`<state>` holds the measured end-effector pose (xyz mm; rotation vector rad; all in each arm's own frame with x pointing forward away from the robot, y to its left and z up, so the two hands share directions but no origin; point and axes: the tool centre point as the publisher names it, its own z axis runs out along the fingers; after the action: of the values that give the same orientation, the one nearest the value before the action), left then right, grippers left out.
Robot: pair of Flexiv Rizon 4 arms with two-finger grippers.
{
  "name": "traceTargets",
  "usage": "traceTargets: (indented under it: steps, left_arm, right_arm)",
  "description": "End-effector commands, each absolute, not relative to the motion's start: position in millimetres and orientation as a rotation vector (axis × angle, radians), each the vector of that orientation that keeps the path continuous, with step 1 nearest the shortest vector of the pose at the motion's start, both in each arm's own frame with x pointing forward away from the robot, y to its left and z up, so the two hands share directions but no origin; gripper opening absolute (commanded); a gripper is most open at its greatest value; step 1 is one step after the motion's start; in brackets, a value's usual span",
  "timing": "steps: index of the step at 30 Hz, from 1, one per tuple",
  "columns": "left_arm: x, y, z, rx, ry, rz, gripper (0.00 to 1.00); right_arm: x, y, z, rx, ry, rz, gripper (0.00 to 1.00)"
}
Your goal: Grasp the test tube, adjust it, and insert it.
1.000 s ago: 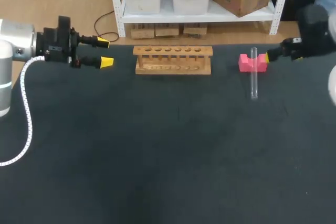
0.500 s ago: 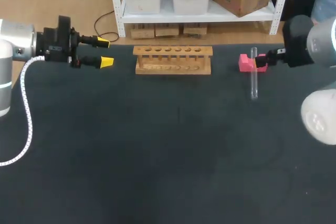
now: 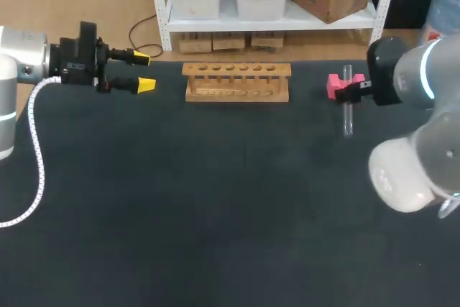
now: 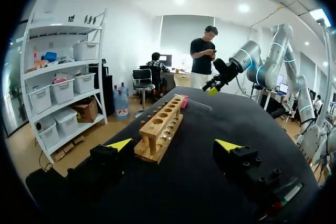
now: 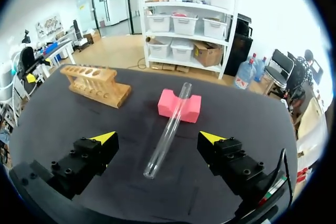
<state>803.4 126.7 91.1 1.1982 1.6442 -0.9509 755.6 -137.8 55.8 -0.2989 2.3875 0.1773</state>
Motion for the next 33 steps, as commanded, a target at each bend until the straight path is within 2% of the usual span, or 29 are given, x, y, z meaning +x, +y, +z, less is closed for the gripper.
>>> traceTargets:
  steps: [1,33]
  left_arm:
    - [802.9,127.0,90.3,1.197,1.641,-0.949,1.00]
    - [802.9,127.0,90.3,1.197,1.641,-0.949,1.00]
  right_arm:
    - [765.1,-129.3,44.8,-0.133,2.390,-0.221,1.00]
    - [797.6,-142.8,-2.6,-0.072,2.432,-0.197,1.00]
